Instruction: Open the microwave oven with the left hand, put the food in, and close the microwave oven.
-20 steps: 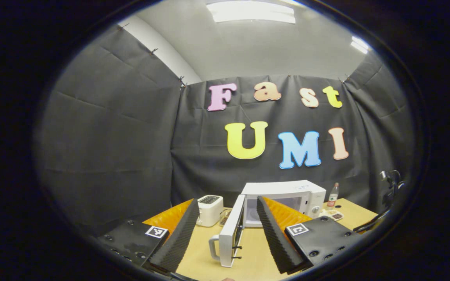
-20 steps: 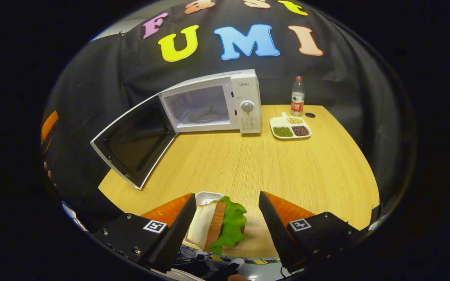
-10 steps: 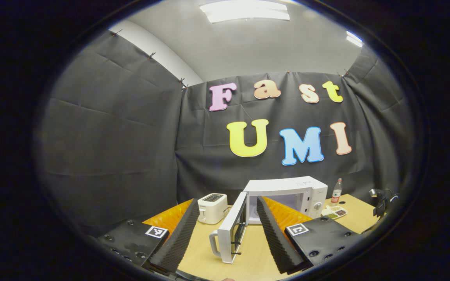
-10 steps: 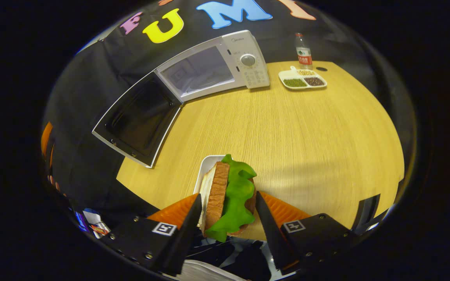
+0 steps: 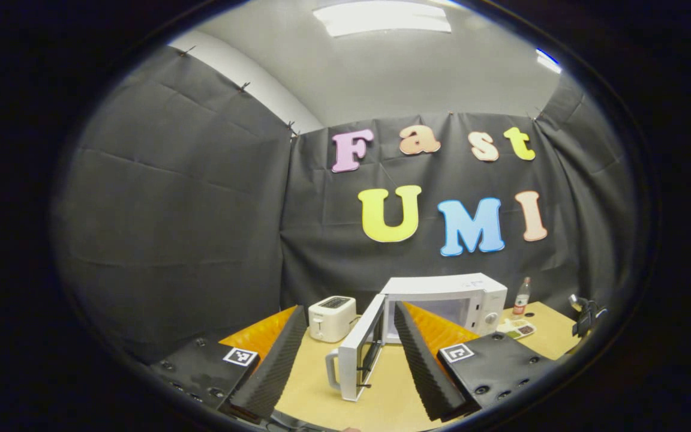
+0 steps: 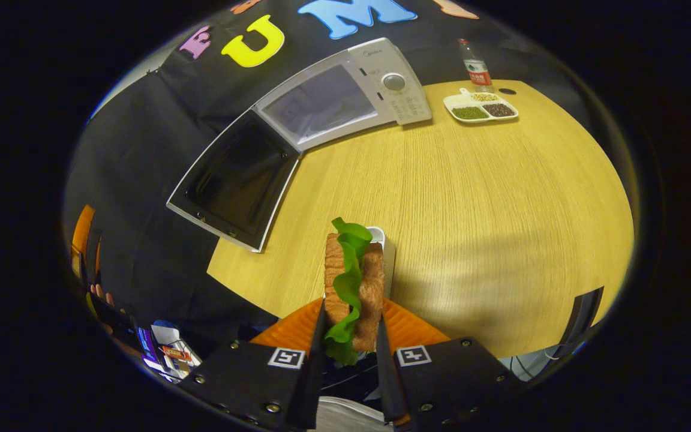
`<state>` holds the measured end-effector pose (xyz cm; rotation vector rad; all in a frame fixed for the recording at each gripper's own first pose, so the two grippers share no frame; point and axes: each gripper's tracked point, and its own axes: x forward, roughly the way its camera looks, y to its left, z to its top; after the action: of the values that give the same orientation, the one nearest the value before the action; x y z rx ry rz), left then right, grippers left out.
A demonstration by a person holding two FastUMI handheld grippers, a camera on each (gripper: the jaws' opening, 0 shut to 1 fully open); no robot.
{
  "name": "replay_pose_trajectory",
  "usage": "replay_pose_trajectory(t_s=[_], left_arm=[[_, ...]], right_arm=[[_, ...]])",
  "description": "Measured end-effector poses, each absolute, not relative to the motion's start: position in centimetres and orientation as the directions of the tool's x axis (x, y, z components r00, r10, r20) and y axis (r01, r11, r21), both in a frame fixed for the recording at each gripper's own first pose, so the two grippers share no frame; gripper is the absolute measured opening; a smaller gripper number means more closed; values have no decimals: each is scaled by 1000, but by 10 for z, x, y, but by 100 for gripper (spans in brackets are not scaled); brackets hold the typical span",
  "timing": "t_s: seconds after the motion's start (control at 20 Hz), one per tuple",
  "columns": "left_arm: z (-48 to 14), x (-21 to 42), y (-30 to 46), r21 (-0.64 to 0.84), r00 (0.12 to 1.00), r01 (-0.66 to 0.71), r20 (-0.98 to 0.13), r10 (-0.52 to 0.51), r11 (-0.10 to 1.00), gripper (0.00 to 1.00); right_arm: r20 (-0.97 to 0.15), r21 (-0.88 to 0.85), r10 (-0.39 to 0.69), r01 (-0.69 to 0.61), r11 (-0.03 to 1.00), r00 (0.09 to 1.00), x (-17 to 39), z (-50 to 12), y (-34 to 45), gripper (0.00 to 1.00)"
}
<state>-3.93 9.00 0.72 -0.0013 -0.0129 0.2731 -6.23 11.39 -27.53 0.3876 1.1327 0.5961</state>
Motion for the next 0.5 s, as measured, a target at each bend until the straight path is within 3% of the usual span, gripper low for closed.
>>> replay_pose_trajectory(t_s=[0.15,0.2,0.3,0.35,0.45,0.5], left_arm=[[8,-31,93,-17,964,-265,21,265,964,91],[9,-26,95,-25,965,-262,23,263,965,95],[7,-15,98,-46,966,-255,24,256,966,91],[7,-9,99,-57,969,-244,24,246,968,98],[7,1,105,-61,971,-235,28,237,970,95],[9,6,109,-59,972,-229,35,231,972,98]], right_arm=[[-717,544,611,-277,792,336,-52,-266,113,41],[-711,543,609,-277,793,351,-47,-262,112,23],[-699,561,618,-259,786,360,-41,-255,115,22],[-689,569,622,-255,782,371,-37,-249,119,22],[-675,575,622,-246,781,397,-26,-236,125,22],[-664,582,624,-239,777,412,-18,-229,131,22]])
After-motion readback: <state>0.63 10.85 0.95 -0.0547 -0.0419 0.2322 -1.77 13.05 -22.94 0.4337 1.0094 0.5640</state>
